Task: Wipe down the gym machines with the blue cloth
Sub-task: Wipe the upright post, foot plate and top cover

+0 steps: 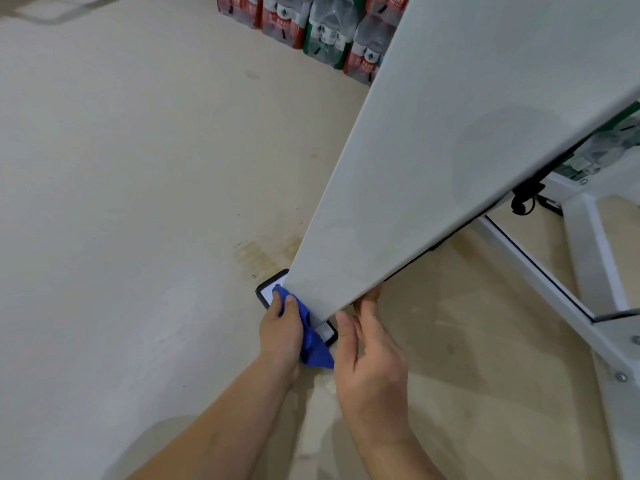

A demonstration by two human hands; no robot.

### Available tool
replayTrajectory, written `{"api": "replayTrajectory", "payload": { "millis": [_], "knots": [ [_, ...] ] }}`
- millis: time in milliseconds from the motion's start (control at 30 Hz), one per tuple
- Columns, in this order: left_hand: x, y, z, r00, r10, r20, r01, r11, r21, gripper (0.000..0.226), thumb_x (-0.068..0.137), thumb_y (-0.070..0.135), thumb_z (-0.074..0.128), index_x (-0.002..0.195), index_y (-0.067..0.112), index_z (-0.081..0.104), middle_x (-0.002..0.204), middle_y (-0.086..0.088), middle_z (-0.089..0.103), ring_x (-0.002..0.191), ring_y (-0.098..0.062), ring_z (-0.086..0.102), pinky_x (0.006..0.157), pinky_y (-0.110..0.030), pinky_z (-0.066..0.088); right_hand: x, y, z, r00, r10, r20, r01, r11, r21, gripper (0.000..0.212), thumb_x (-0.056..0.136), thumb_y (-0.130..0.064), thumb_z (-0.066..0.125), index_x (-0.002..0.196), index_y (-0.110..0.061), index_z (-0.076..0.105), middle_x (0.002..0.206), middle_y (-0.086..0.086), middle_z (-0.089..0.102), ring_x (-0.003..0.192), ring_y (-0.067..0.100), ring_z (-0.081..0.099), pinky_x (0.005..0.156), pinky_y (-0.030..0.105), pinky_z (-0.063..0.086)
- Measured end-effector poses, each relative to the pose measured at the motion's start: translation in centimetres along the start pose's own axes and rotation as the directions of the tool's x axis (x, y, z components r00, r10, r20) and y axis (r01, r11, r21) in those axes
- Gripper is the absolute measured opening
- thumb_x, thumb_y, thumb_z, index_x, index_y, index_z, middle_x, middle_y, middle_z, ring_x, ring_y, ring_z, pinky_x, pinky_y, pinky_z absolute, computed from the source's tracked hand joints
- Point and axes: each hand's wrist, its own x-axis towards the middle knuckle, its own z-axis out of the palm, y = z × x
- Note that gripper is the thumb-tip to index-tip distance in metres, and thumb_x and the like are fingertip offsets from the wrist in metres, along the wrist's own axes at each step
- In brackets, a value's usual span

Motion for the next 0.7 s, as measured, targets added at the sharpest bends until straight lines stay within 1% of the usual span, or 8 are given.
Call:
{"api": "replayTrajectory", "payload": {
  "millis": [67,133,267,333,433,567,633,700],
  "knots": [
    [-0.5,0.8,1.0,0.996,0.078,-0.041,-0.078,0.997,0.004,0.035,0.105,0.037,0.049,0.138,0.043,0.058,0.113,0.013,0.069,0.098,-0.010,0.068,0.089,-0.034,0.057,0.2,0.1,-0.1,0.999,0.004,-0.032,-0.003,1.000,0.011,0.058,0.102,-0.044,0.046,0.151,-0.013,0.051,0.129,-0.005,0.072,0.100,0.008,0.072,0.085,0.010,0.050],
    [-1.3,0.5,1.7,0.992,0.112,-0.050,-0.111,0.994,0.021,0.040,0.106,0.039,0.044,0.143,0.055,0.045,0.115,0.018,0.065,0.099,-0.007,0.065,0.079,-0.029,0.054,0.5,0.3,-0.1,0.997,0.012,-0.071,-0.011,1.000,0.015,0.054,0.101,-0.043,0.049,0.146,-0.014,0.057,0.118,-0.008,0.076,0.089,0.006,0.073,0.079,0.011,0.051],
    [1.2,-1.4,-0.2,0.998,0.001,0.067,-0.006,0.997,0.078,0.041,0.102,0.054,0.038,0.140,0.071,0.033,0.127,-0.001,0.064,0.102,-0.031,0.069,0.088,-0.050,0.060,0.5,1.0,0.2,0.995,0.044,-0.094,-0.035,0.995,0.094,0.046,0.101,-0.034,0.063,0.141,-0.012,0.061,0.116,-0.025,0.070,0.097,-0.016,0.064,0.085,0.004,0.046],
    [4.0,-1.8,-1.1,0.993,-0.054,0.108,0.043,0.994,0.102,0.038,0.106,0.041,0.037,0.138,0.062,0.044,0.120,-0.004,0.067,0.092,-0.033,0.068,0.085,-0.049,0.059,0.5,1.6,-0.1,0.997,0.041,-0.069,-0.031,0.990,0.140,0.046,0.098,-0.027,0.067,0.141,-0.012,0.061,0.117,-0.036,0.066,0.100,-0.021,0.061,0.085,0.004,0.045],
    [5.0,-0.7,-0.4,0.990,-0.089,0.111,0.086,0.996,0.028,0.047,0.098,0.025,0.038,0.133,0.054,0.053,0.121,-0.005,0.070,0.099,-0.029,0.071,0.089,-0.047,0.059,0.5,2.2,-0.9,1.000,0.002,-0.021,0.002,0.983,0.182,0.046,0.096,-0.021,0.065,0.140,-0.007,0.060,0.110,-0.051,0.058,0.098,-0.027,0.055,0.081,0.000,0.043],
    [-0.4,1.0,1.8,0.994,-0.011,0.104,0.031,0.980,-0.197,0.053,0.094,0.023,0.035,0.130,0.058,0.050,0.113,0.001,0.068,0.100,-0.025,0.064,0.095,-0.055,0.053,0.7,1.8,-0.3,0.997,0.034,-0.068,-0.019,0.977,0.212,0.046,0.095,-0.026,0.064,0.136,-0.005,0.064,0.118,-0.034,0.063,0.098,-0.022,0.062,0.082,0.001,0.045],
    [-4.0,3.9,2.6,0.991,-0.004,0.132,0.042,0.958,-0.285,0.051,0.101,0.020,0.038,0.131,0.058,0.054,0.102,0.010,0.068,0.096,-0.018,0.061,0.090,-0.041,0.048,0.7,1.1,-0.1,0.992,0.097,-0.080,-0.076,0.970,0.232,0.046,0.094,-0.031,0.062,0.136,-0.013,0.064,0.114,-0.030,0.069,0.094,-0.019,0.064,0.081,0.004,0.047],
    [-6.2,7.5,3.1,0.986,0.066,0.150,-0.008,0.933,-0.359,0.046,0.105,0.016,0.040,0.130,0.049,0.061,0.103,0.019,0.073,0.096,-0.015,0.067,0.093,-0.038,0.051,0.5,0.7,-0.3,0.982,0.183,-0.051,-0.163,0.951,0.262,0.037,0.096,-0.029,0.064,0.132,-0.026,0.067,0.108,-0.030,0.073,0.092,-0.017,0.065,0.082,0.007,0.049]
  ]
}}
